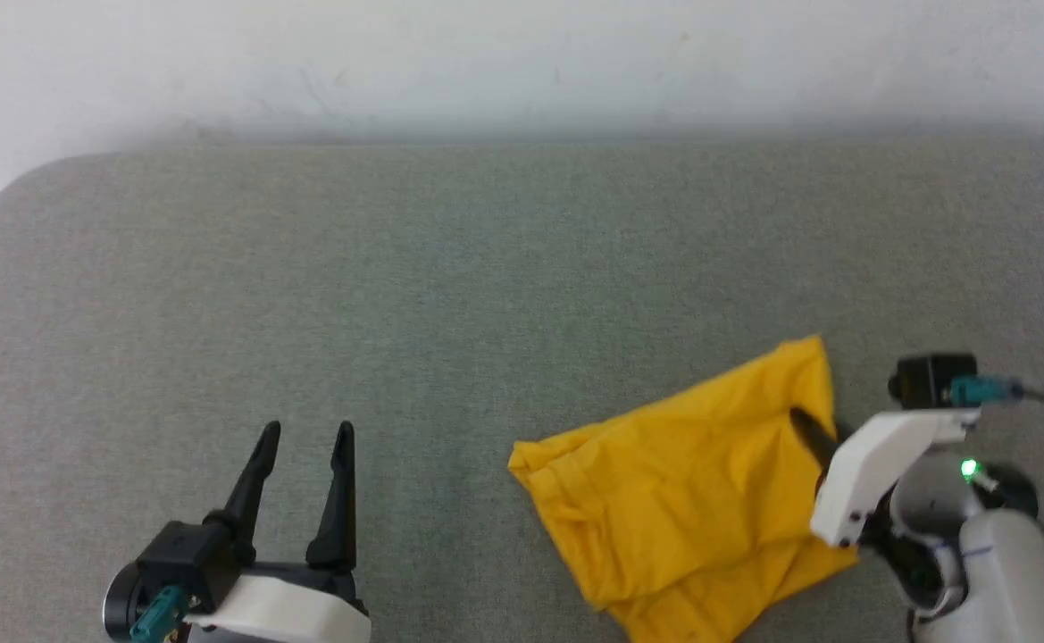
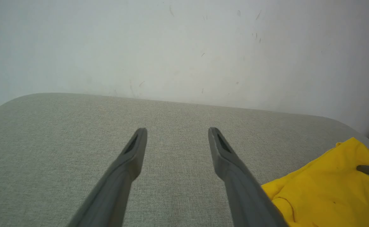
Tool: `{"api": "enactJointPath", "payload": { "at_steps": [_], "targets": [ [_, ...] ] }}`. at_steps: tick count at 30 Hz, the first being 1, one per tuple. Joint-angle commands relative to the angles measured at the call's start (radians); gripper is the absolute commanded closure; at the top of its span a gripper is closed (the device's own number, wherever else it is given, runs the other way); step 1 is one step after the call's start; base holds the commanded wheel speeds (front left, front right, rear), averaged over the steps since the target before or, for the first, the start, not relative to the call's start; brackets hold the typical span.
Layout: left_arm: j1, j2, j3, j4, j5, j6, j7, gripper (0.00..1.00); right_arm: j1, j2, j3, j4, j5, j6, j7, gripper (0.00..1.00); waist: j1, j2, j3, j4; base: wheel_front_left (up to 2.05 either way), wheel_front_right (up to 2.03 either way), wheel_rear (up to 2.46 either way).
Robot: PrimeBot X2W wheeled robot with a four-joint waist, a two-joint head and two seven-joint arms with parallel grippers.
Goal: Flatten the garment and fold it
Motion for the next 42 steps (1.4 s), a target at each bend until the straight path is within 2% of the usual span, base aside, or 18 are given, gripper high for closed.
{"api": "enactJointPath", "payload": {
  "at_steps": [1,6,14,19,22,25,33,38,42],
  "targets": [
    [-0.025,0.008,-0.001,-0.007,0.013,0.005,0.0,0.0,-0.045,-0.011,-0.009,-0.012,-0.018,-0.001,0.009,1.0,0.0,0.0,0.034,-0.031,0.0,0.0,0.0],
    [-0.068,0.012,-0.001,-0.018,0.026,0.01,0.004,0.0,-0.154,-0.108,-0.032,-0.041,-0.05,-0.001,0.057,1.0,0.0,0.0,0.094,-0.066,0.0,0.0,0.0],
    [-0.155,0.028,-0.006,-0.055,0.065,0.02,0.021,0.0,-0.265,-0.332,-0.05,-0.1,-0.059,-0.001,0.125,1.0,0.0,0.0,0.198,-0.126,0.0,0.0,0.0],
    [-0.206,0.04,-0.014,-0.082,0.089,0.025,0.047,0.0,-0.319,-0.474,-0.046,-0.116,-0.075,-0.001,0.119,1.0,0.0,0.0,0.268,-0.159,0.0,0.0,0.0],
    [-0.233,0.042,-0.018,-0.092,0.103,0.03,0.057,0.0,-0.351,-0.523,-0.051,-0.102,-0.082,-0.001,0.104,1.0,0.0,0.0,0.303,-0.177,0.0,0.0,0.0],
    [-0.256,0.044,-0.024,-0.101,0.117,0.035,0.066,0.0,-0.379,-0.557,-0.048,-0.072,-0.092,-0.001,0.084,1.0,0.0,0.0,0.333,-0.192,0.0,0.0,0.0],
    [-0.316,0.057,-0.034,-0.133,0.159,0.047,0.077,0.0,-0.43,-0.591,-0.074,0.06,-0.116,-0.001,0.01,1.0,0.0,0.0,0.41,-0.205,0.0,0.0,0.0],
    [-0.342,0.056,-0.041,-0.165,0.157,0.037,0.071,0.0,-0.456,-0.595,-0.09,0.137,-0.135,-0.001,-0.053,1.0,0.0,0.0,0.446,-0.202,0.0,0.0,0.0],
    [-0.352,0.05,-0.029,-0.181,0.158,0.05,0.052,0.0,-0.473,-0.581,-0.091,0.192,-0.151,-0.001,-0.088,1.0,0.0,0.0,0.46,-0.199,0.0,0.0,0.0]
  ]
}}
